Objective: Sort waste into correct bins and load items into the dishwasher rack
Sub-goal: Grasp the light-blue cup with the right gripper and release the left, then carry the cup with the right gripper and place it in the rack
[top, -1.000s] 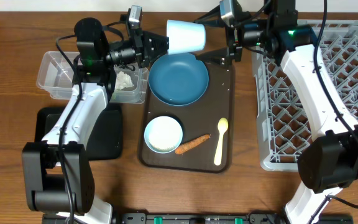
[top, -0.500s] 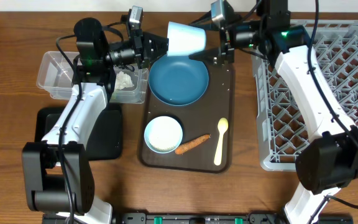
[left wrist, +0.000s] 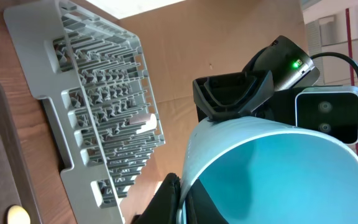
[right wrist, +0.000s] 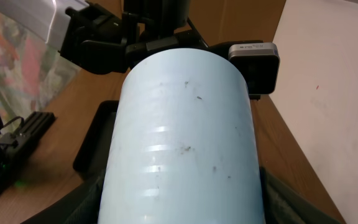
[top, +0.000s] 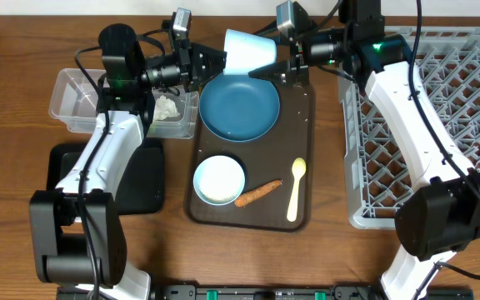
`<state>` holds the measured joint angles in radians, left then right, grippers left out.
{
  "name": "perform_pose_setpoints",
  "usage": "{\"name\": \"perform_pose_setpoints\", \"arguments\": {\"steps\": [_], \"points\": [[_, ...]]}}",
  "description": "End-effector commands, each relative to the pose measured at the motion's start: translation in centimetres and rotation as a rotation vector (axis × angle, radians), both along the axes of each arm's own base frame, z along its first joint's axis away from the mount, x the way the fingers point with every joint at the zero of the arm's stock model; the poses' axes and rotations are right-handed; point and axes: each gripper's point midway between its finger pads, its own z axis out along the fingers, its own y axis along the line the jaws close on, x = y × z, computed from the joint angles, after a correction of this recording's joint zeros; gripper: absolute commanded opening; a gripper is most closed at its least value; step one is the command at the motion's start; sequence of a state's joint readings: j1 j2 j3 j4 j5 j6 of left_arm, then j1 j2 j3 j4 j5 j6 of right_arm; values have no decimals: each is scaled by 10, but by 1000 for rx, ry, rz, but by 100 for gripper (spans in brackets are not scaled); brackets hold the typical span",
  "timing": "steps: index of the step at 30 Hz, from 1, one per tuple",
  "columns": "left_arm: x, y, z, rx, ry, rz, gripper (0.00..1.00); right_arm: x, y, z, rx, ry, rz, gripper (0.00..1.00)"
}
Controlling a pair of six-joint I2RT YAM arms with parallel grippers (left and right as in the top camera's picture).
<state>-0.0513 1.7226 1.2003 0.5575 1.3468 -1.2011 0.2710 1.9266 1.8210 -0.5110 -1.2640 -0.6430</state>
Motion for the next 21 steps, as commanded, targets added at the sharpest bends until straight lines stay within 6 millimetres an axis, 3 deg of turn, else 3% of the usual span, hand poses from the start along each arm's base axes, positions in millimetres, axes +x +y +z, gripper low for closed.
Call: {"name": "perform_pose_setpoints", "arguments": {"steps": [1,4,6,11,13,17,21], "points": [[2,0,0,1,-9,11,6,-12,8,14,17,-23,38,54],[0,0,0,18,-82,-1,17,-12,8,14,14,9,30,49],[-2,-1,-1,37,-165,-15,31,-7,8,10,-8,48,-9,46],[-4,0,-18,93,-243,-24,36,21,-2,-19,-143,182,-231,42],[-3,1,-31,129,-243,-12,36,37,-14,-40,-239,238,-376,34],[5,10,-71,273,-200,70,36,55,-46,-75,-422,302,-619,30],[9,29,-113,480,-132,158,36,55,-77,-82,-514,346,-763,29]]}}
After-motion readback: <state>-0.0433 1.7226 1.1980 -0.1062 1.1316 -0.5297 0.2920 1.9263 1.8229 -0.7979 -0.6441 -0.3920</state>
